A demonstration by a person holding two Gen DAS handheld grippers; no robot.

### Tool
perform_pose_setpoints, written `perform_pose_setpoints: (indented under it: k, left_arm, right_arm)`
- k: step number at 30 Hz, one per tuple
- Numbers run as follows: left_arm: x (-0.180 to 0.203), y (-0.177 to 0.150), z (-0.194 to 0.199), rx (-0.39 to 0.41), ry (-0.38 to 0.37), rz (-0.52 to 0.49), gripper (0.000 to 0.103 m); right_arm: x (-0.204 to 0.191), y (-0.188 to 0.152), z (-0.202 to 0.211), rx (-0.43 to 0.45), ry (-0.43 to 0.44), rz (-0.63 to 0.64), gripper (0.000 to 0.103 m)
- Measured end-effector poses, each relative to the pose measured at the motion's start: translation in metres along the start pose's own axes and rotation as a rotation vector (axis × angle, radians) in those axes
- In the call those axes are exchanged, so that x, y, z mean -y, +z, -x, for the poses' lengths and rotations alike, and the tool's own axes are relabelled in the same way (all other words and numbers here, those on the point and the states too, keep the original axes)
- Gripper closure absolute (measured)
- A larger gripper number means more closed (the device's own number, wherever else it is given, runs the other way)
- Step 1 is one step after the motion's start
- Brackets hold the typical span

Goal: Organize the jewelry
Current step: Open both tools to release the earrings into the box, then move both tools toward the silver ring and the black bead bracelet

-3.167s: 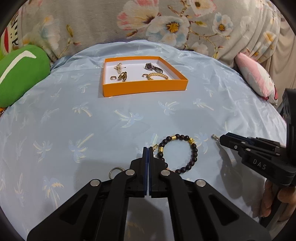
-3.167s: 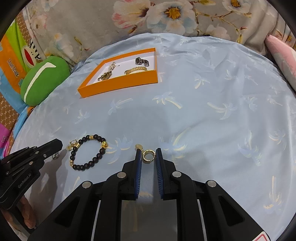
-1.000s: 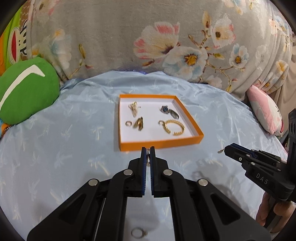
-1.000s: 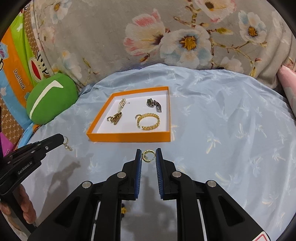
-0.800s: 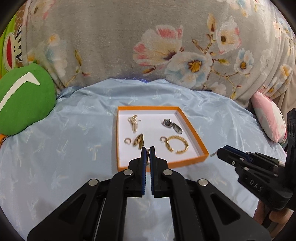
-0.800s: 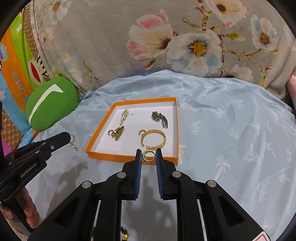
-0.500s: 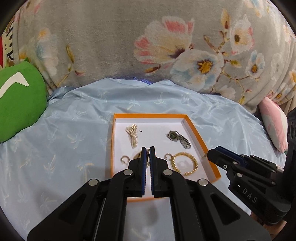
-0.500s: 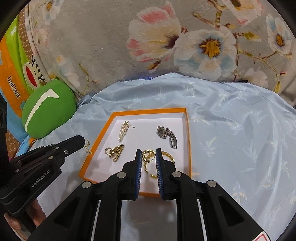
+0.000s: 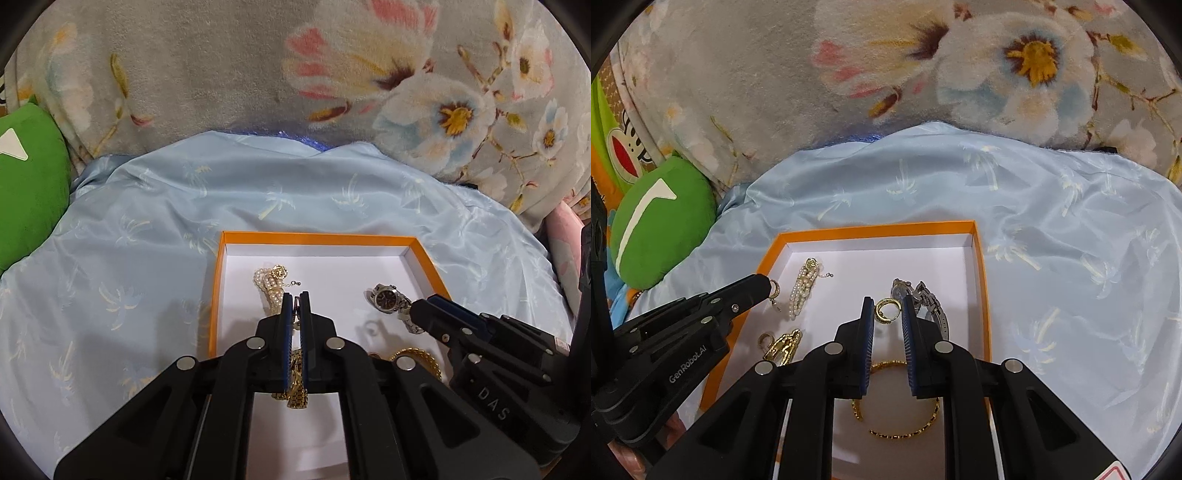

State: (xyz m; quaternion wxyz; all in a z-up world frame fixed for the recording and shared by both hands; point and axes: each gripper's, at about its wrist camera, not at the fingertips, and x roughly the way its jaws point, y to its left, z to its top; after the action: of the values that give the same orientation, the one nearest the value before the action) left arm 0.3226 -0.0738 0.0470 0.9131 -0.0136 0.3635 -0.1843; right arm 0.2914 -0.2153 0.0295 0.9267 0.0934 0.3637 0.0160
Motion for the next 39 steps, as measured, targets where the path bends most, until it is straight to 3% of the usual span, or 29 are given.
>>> perform_pose_setpoints:
  k: [17, 23, 26, 29, 39]
  left_arm:
    - [-0.002, -0.004, -0.006, 0.0, 0.029, -0.004, 0.099]
    - [-0.006, -0.009, 0.018, 0.025, 0.023, 0.017, 0.099]
    - [-0.011, -0.027, 0.043, 0.036, 0.043, 0.018, 0.098]
    - [-0.02, -0.055, 0.072, 0.036, 0.047, 0.041, 0.088]
    - [-0.021, -0.16, 0.146, -0.015, 0.099, 0.022, 0.087]
  right_arm:
    - [-0.01, -0.005, 0.001, 0.018, -0.022, 0.045, 0.087]
    - [-0.011, -0.019, 0.025, 0.035, -0.04, 0.058, 0.087]
    - [-0.008, -0.042, 0.052, 0.038, -0.051, 0.054, 0.087]
    - [-0.005, -0.077, 0.079, 0.025, -0.059, 0.044, 0.082]
    - [-0.028, -0.183, 0.146, -0.068, -0.011, 0.049, 0.081]
